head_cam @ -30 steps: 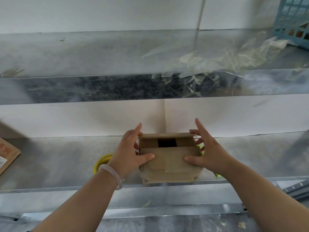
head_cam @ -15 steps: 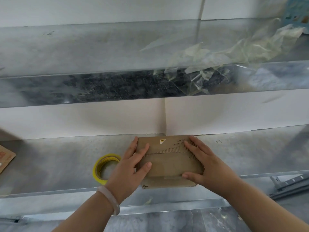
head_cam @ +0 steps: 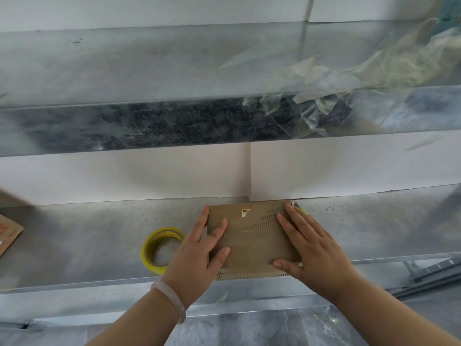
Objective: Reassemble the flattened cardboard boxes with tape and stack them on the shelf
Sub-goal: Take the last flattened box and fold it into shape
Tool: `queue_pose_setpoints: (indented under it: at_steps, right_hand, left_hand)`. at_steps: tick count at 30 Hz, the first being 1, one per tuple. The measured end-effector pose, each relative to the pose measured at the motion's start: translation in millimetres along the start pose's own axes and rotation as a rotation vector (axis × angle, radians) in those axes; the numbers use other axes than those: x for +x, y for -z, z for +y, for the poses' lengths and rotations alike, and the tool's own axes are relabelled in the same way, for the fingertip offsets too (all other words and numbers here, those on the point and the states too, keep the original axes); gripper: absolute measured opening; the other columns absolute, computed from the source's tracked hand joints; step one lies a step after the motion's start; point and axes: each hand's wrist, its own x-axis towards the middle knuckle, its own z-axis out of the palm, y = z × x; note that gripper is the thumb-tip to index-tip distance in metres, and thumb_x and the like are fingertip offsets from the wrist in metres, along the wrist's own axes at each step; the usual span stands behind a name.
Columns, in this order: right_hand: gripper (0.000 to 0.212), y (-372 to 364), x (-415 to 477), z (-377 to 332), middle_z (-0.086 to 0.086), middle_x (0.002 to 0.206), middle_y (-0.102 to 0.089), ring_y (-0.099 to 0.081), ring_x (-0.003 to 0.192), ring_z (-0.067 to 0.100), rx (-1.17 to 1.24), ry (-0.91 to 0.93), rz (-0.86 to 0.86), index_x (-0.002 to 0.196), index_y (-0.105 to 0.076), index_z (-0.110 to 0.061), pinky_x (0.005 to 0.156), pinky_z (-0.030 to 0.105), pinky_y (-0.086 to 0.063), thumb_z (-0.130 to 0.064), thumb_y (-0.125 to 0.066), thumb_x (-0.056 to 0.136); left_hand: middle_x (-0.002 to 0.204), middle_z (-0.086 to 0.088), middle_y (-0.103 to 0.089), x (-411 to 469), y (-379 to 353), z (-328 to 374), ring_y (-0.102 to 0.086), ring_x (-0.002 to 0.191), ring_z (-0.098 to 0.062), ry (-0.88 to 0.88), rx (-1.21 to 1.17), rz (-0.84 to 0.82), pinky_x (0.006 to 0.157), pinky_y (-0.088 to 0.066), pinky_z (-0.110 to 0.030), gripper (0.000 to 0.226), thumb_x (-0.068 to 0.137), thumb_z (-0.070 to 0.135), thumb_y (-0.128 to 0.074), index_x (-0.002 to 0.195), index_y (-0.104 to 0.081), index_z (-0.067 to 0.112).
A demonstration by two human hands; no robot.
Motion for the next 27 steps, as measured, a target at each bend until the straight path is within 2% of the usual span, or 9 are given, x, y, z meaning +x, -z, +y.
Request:
queue_pose_setpoints:
  at_steps: [3,6,11,14,17,21,23,25,27]
  right_hand:
    - [0.091,-1,9,3,0.002,0.162,-0.019,-0.026,0.147,0.023,0.004,-0.002,0.024,0.153,-0.028,-0.02,0.114,0.042,-0.029,-0.081,-0.028,0.086]
    - [0.092,-2,13,4,-0.001,0.164,-0.013,-0.019,0.149,0.02,0.055,-0.014,0.016,0.155,-0.024,-0.021,0.115,0.041,-0.026,-0.082,-0.028,0.085]
    - [0.088,-3,-13,-2,0.009,0.157,-0.032,-0.029,0.143,0.022,0.013,0.038,0.077,0.147,-0.041,-0.012,0.108,0.05,-0.032,-0.076,-0.037,0.087]
    - [0.085,-11,-29,-6,0.004,0.156,-0.033,-0.026,0.142,0.014,-0.007,0.044,-0.007,0.145,-0.045,-0.014,0.109,0.043,-0.029,-0.076,-0.036,0.088]
    - [0.089,-22,-26,-6,-0.008,0.161,-0.011,-0.001,0.145,-0.001,0.038,-0.033,-0.071,0.153,-0.027,-0.024,0.114,0.027,-0.01,-0.082,-0.025,0.086]
    - [0.092,-26,-4,-3,-0.01,0.161,0.001,0.008,0.145,0.0,0.033,-0.071,-0.055,0.154,-0.01,-0.026,0.115,0.018,0.008,-0.084,-0.008,0.082]
    - [0.088,-25,6,-1,-0.006,0.161,-0.011,-0.01,0.149,0.01,-0.033,-0.08,-0.062,0.154,-0.022,-0.022,0.12,0.021,0.004,-0.079,-0.008,0.088]
    - [0.078,-24,8,-1,0.0,0.156,-0.031,-0.024,0.145,0.017,-0.072,-0.073,-0.068,0.149,-0.036,-0.017,0.118,0.029,-0.008,-0.07,-0.015,0.096]
    - [0.068,-30,6,0,0.0,0.155,-0.034,-0.024,0.145,0.017,-0.11,-0.001,-0.048,0.149,-0.035,-0.017,0.116,0.034,-0.013,-0.061,-0.017,0.1]
  left_hand:
    - [0.159,0.016,0.006,11,2,1,-0.011,0.137,0.008,0.039,-0.036,-0.005,0.109,-0.021,-0.013,0.058,0.084,0.065,-0.031,0.139,-0.027,0.048]
    - [0.158,0.014,0.006,19,6,3,-0.012,0.137,0.006,0.058,-0.033,-0.023,0.105,-0.012,-0.003,0.064,0.081,0.067,-0.028,0.141,-0.028,0.045]
    - [0.159,0.016,0.002,-7,3,5,-0.017,0.135,0.006,0.029,0.01,-0.023,0.107,-0.021,-0.012,0.064,0.083,0.067,-0.031,0.142,-0.034,0.042]
    - [0.156,0.018,0.003,-22,-6,6,-0.018,0.138,0.003,0.09,-0.029,-0.096,0.109,-0.018,-0.01,0.078,0.075,0.082,-0.027,0.142,-0.034,0.042]
    - [0.154,0.018,0.01,-18,-15,1,-0.016,0.143,-0.005,0.149,-0.037,-0.157,0.111,-0.011,-0.011,0.095,0.068,0.092,-0.008,0.145,-0.029,0.04]
    - [0.158,0.012,0.006,11,-13,0,-0.02,0.143,-0.011,0.135,0.073,-0.167,0.108,-0.005,-0.009,0.079,0.079,0.07,-0.015,0.148,-0.03,0.033]
    - [0.16,0.009,-0.002,22,-12,-3,-0.021,0.143,-0.015,0.096,0.16,-0.195,0.112,-0.009,-0.017,0.076,0.083,0.065,-0.012,0.147,-0.033,0.031]
    - [0.158,0.009,-0.017,23,-13,-10,-0.029,0.141,-0.02,0.052,0.268,-0.172,0.115,-0.025,-0.031,0.072,0.088,0.066,-0.008,0.144,-0.039,0.032]
    - [0.152,0.006,-0.036,18,-13,-11,-0.042,0.134,-0.022,0.026,0.324,-0.152,0.101,-0.046,-0.042,0.062,0.097,0.06,-0.01,0.138,-0.048,0.034]
